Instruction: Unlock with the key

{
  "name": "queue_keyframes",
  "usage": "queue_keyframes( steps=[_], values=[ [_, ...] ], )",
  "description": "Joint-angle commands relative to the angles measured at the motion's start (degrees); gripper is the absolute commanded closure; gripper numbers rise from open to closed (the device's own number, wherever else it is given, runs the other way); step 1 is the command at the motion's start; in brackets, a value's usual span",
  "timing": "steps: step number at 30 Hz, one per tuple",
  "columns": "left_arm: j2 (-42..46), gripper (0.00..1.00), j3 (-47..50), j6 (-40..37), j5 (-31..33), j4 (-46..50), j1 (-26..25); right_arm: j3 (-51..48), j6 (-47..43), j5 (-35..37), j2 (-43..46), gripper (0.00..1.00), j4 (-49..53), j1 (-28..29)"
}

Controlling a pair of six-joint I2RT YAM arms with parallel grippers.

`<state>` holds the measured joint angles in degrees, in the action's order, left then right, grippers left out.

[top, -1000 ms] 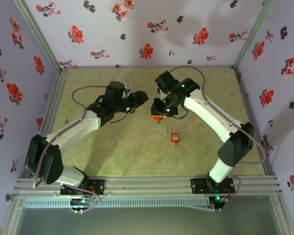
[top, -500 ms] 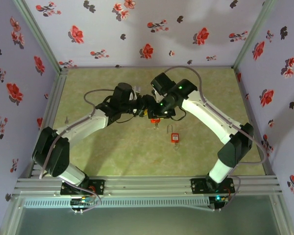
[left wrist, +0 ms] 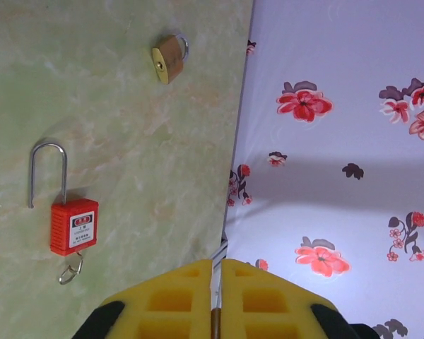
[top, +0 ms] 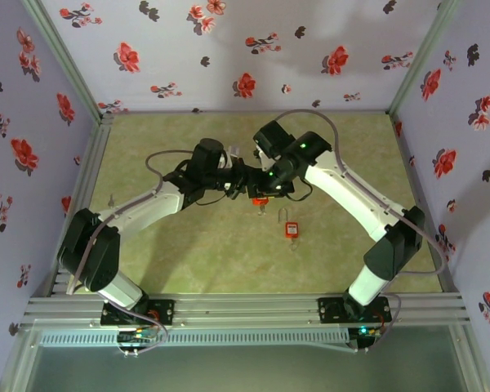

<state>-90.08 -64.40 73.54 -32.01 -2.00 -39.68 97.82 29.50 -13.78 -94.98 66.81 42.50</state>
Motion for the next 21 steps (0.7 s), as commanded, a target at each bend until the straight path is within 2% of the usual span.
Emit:
queue_keyframes(
  steps=[1, 14, 21],
  values=[
    [0.4, 1.0, -1.6, -0.5, -4.5, -1.9, 0.0, -1.5, -2.3, 2.3, -0.3, 1.0, 1.4, 0.6],
    [0.5, 1.0, -9.4, -10.0, -4.6, 12.0, 5.9, -5.4, -5.7, 3.1, -0.6, 1.0, 4.6, 5.0],
    [1.3, 1.0, -9.0, -12.3, -4.6, 14.5, 7.8, -6.9, -5.5, 3.1, -0.3, 1.0, 4.7, 6.1]
  ],
)
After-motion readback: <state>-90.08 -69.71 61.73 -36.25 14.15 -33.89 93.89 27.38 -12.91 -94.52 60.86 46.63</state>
